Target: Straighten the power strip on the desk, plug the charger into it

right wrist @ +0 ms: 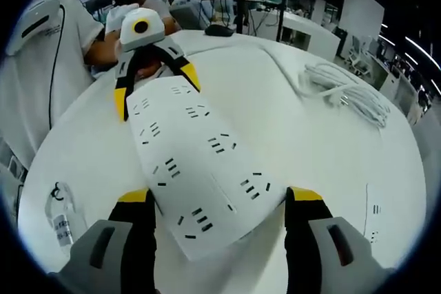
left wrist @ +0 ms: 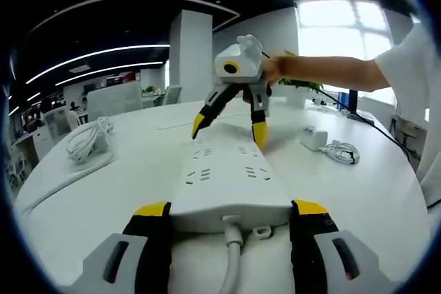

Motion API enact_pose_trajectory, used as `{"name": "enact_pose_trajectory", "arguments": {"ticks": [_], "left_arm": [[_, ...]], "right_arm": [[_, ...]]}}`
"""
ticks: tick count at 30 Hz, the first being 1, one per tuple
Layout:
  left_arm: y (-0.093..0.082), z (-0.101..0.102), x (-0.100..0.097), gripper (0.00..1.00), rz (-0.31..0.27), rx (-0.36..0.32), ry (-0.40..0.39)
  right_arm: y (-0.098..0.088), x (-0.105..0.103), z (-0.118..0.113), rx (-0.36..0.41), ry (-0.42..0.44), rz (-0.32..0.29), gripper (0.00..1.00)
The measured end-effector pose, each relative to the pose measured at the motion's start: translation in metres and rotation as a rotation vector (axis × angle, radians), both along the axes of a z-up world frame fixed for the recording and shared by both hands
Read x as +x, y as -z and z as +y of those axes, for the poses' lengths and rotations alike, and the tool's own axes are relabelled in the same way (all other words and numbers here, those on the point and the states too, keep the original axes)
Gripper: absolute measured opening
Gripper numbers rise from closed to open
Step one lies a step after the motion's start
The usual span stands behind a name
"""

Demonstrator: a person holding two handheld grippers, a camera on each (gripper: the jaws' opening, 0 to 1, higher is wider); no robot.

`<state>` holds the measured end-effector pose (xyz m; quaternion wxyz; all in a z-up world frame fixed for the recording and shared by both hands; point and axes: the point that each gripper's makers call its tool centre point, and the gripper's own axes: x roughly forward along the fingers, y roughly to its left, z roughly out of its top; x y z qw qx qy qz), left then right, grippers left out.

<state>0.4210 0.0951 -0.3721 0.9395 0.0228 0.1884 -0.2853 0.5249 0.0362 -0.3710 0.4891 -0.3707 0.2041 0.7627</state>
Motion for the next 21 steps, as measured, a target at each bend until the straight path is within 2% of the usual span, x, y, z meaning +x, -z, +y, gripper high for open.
{"name": "enact_pose_trajectory", "arguments": {"ticks": [21], "left_arm": [[-0.001, 0.0001, -0.0013, 0.7, -0.003, -0.002, 0.052]], "right_arm": [[-0.0001, -0.0048, -0.0051, -0.019, 0.056, -0.008, 0.75]]}}
